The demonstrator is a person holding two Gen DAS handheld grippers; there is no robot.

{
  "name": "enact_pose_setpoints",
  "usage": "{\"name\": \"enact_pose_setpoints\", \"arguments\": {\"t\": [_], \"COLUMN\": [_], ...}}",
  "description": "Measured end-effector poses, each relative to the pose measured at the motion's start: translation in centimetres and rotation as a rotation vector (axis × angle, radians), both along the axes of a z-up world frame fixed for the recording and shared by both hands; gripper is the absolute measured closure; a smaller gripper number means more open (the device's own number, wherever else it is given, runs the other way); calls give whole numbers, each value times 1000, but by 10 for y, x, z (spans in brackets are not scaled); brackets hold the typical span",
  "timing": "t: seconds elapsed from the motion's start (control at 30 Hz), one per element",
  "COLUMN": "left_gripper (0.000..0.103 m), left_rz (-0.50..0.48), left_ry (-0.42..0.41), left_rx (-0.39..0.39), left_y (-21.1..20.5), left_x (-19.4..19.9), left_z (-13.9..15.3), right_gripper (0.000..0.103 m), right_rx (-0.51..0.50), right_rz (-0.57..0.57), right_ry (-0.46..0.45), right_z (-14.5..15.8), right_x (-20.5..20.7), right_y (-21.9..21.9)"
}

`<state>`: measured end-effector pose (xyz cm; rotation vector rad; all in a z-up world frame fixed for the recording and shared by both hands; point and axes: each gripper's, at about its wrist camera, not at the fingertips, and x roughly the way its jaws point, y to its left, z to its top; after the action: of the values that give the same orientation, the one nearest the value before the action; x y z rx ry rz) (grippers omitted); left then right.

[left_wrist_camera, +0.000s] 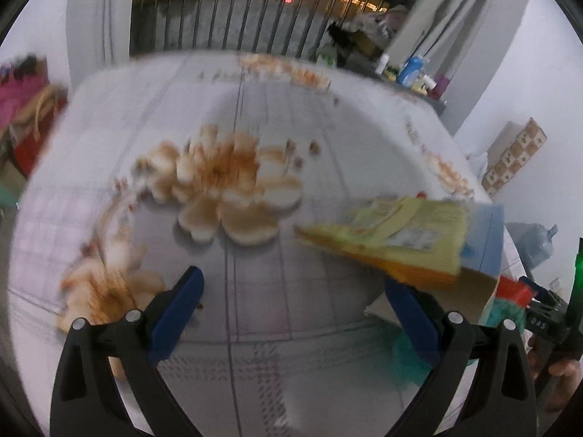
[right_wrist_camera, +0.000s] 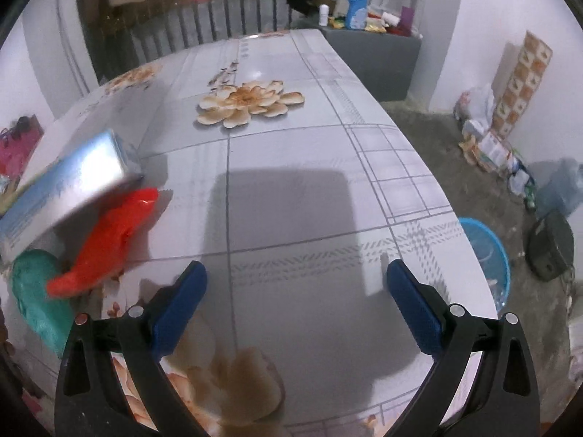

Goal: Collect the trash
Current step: 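Grasp the teal plastic bag with the left gripper while the right gripper grasps the red bag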

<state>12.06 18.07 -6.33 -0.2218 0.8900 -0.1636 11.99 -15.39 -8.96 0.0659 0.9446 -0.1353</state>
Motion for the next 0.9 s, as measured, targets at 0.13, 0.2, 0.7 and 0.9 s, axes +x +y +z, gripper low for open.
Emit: {"name": "enact_pose_setpoints", "arguments": {"t": [0.13,0.2,0.7,0.9], "left_gripper": [6,6,5,6], "left_rz": [-48,-72,-91,-91], "left_ry": [-11,-7,-29,-41], "left_rx": [92,138,222,164], "left_y": [-8,-13,-22,-8], "left_x": [0,1,-9,-17], "left_z": [-6,-6,-10,-4], "right_gripper": [8,8,10,25], "right_rx": [-12,-14,177,349], "right_rz": [11,10,-29,101], "right_ry": [-13,-22,-14,-100], "right_z": [-1,-1,22,57], "right_x": [-2,-2,-7,-25], "right_y": [-2,-2,-31,-23]}}
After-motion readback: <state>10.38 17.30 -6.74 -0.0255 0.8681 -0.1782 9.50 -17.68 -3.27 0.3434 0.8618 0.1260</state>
